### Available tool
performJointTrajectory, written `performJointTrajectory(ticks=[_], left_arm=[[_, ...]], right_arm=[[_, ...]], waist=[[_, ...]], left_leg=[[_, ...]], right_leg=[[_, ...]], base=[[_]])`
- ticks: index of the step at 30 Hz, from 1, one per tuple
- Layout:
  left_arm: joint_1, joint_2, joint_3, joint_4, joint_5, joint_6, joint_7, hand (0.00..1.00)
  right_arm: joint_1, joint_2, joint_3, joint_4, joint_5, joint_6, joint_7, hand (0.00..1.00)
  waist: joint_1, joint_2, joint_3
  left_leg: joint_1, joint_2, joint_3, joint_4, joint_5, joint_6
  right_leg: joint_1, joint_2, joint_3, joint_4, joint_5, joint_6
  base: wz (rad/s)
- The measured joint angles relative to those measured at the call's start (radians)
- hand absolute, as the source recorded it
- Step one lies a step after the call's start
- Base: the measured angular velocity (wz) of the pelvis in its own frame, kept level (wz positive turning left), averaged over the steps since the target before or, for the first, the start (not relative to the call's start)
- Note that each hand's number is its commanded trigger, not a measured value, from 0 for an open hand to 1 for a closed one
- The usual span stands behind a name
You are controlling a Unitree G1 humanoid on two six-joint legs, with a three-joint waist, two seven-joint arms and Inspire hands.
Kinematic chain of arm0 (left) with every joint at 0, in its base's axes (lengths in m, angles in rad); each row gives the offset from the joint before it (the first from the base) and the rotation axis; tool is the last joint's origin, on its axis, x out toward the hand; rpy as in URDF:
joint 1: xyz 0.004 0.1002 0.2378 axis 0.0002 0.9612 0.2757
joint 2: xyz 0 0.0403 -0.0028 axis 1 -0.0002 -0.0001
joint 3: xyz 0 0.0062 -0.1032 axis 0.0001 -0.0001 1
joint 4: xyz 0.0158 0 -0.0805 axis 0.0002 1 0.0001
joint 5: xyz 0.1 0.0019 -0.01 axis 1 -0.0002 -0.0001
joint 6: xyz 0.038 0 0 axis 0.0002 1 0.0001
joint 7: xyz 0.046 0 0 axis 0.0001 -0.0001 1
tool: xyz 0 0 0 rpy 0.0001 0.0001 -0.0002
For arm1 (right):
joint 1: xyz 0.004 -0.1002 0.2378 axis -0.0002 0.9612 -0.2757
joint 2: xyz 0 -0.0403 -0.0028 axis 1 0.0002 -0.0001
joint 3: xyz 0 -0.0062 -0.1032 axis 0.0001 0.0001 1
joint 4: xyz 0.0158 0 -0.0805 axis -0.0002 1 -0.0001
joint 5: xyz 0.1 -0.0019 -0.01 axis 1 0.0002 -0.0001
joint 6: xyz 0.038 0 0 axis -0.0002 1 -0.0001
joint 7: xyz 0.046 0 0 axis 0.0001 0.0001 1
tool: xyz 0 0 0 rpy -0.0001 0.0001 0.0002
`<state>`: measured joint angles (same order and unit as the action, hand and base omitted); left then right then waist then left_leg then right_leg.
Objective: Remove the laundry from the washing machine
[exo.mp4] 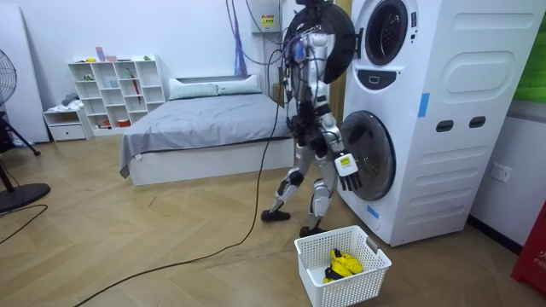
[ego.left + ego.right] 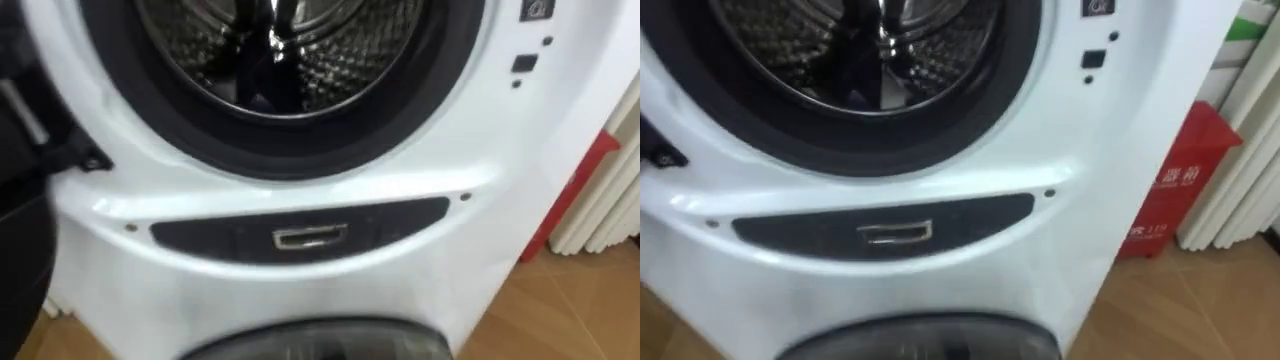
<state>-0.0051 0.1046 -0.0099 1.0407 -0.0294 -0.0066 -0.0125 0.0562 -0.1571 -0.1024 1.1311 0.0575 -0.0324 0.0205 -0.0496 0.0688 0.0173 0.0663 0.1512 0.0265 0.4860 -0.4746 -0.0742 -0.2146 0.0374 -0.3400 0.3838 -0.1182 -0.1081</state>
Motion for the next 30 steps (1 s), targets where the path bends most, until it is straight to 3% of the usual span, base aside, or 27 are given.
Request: performJointTrajectory(ticks=[1,2,3,5,6,7,8,10,11,13,15,17,18,23,26,30], left_arm=[[-0.008,0.002,-0.003,0.003,0.002,0.000,0.000,0.00],[-0.007,0.004,-0.004,0.011,0.002,-0.001,0.000,0.00],[0.002,0.004,-0.005,0.018,0.001,-0.001,0.000,0.00],[0.051,0.011,-0.004,0.042,-0.006,-0.002,-0.005,0.00],[0.064,0.014,-0.005,0.049,-0.011,-0.003,-0.007,0.00],[0.091,0.021,-0.006,0.065,-0.020,-0.003,-0.009,0.00],[0.115,0.029,-0.005,0.071,-0.020,-0.003,-0.009,0.00],[0.140,0.040,-0.005,0.072,-0.023,-0.008,-0.006,0.00],[0.142,0.046,0.001,0.077,-0.023,-0.011,-0.002,0.00],[0.149,0.047,0.017,0.078,-0.018,-0.016,0.005,0.00],[0.152,0.046,0.044,0.078,-0.020,-0.018,0.006,0.00],[0.155,0.045,0.080,0.077,-0.020,-0.024,0.011,0.00],[0.152,0.042,0.095,0.076,-0.020,-0.034,0.015,0.00],[0.160,0.040,0.097,0.076,-0.082,-0.068,0.042,0.00],[0.165,0.034,0.097,0.076,-0.097,-0.068,0.048,0.00],[0.163,0.023,0.096,0.075,-0.096,-0.070,0.050,0.00]], right_arm=[[-0.007,0.007,-0.017,-0.004,-0.013,0.010,0.000,0.00],[-0.005,0.010,-0.018,-0.003,-0.013,0.014,0.002,0.00],[0.000,0.009,-0.017,-0.004,-0.012,0.014,0.005,0.00],[0.017,0.009,-0.017,-0.003,0.007,0.025,0.004,0.00],[0.017,0.009,-0.018,-0.003,0.018,0.027,0.004,0.00],[0.018,0.008,-0.019,-0.004,0.047,0.027,0.003,0.00],[0.031,0.005,-0.026,-0.007,0.085,0.027,-0.001,0.00],[0.039,-0.002,-0.028,-0.011,0.109,0.027,-0.004,0.00],[0.040,-0.003,-0.027,-0.011,0.113,0.027,-0.003,0.00],[0.045,-0.003,-0.008,-0.007,0.113,0.027,0.006,0.00],[0.050,0.000,0.020,-0.001,0.113,0.027,0.019,0.00],[0.039,0.003,0.043,0.026,0.106,0.024,0.034,0.00],[0.021,0.005,0.044,0.042,0.099,0.021,0.035,0.00],[0.014,-0.001,0.069,0.060,0.089,0.009,0.022,0.00],[0.015,-0.010,0.081,0.061,0.080,0.008,0.018,0.00],[0.012,-0.010,0.083,0.075,0.077,-0.014,0.016,0.00]], waist=[[0.009,-0.003,-0.0013],[0.018,-0.011,-0.0038],[0.021,-0.011,-0.0067],[0.016,-0.019,-0.0118],[0.014,-0.019,-0.0127],[-0.002,-0.010,-0.0123],[-0.013,-0.010,-0.0105],[-0.018,-0.006,-0.0143],[-0.020,-0.011,-0.0127],[-0.015,-0.024,-0.0148],[0.004,-0.041,-0.0130],[0.036,-0.070,-0.0145],[0.055,-0.080,-0.0141],[0.070,-0.086,-0.0155],[0.083,-0.081,-0.0179],[0.083,-0.077,-0.0196]], left_leg=[[-0.014,-0.015,0.006,-0.036,-0.005,0.037],[-0.034,-0.042,0.016,-0.044,0.022,0.084],[-0.040,-0.051,0.022,-0.046,0.029,0.098],[-0.049,-0.102,0.034,-0.045,0.065,0.138],[-0.052,-0.112,0.038,-0.045,0.073,0.145],[-0.060,-0.117,0.045,-0.040,0.083,0.156],[-0.061,-0.118,0.045,-0.047,0.103,0.160],[-0.057,-0.124,0.040,-0.080,0.137,0.160],[-0.056,-0.134,0.035,-0.103,0.163,0.161],[-0.056,-0.151,0.041,-0.141,0.200,0.153],[-0.058,-0.153,0.053,-0.157,0.219,0.140],[-0.067,-0.154,0.079,-0.171,0.238,0.116],[-0.083,-0.146,0.091,-0.169,0.246,0.100],[-0.099,-0.092,0.095,-0.178,0.271,0.055],[-0.101,-0.080,0.092,-0.187,0.278,0.043],[-0.104,-0.082,0.078,-0.196,0.282,0.037]], right_leg=[[-0.030,-0.008,0.003,-0.001,0.044,0.005],[-0.038,-0.022,0.017,-0.029,0.092,0.024],[-0.034,-0.028,0.022,-0.050,0.114,0.029],[-0.010,-0.066,0.058,-0.111,0.175,0.065],[-0.011,-0.074,0.070,-0.112,0.186,0.077],[-0.012,-0.094,0.093,-0.069,0.182,0.112],[-0.010,-0.117,0.104,0.036,0.127,0.148],[0.021,-0.149,0.146,0.174,0.052,0.151],[0.062,-0.176,0.167,0.230,0.010,0.163],[0.141,-0.196,0.189,0.244,-0.042,0.174],[0.221,-0.189,0.186,0.161,-0.088,0.178],[0.274,-0.175,0.175,-0.012,-0.126,0.183],[0.280,-0.161,0.176,-0.076,-0.132,0.165],[0.267,-0.099,0.179,-0.145,-0.096,0.116],[0.265,-0.081,0.176,-0.162,-0.090,0.103],[0.275,-0.079,0.158,-0.180,-0.091,0.099]], base=[[-0.20],[-0.21],[-0.13],[0.02],[0.19],[0.42],[0.53],[0.54],[0.48],[0.23],[-0.10],[-0.50],[-0.49],[-0.17],[-0.02],[0.11]])
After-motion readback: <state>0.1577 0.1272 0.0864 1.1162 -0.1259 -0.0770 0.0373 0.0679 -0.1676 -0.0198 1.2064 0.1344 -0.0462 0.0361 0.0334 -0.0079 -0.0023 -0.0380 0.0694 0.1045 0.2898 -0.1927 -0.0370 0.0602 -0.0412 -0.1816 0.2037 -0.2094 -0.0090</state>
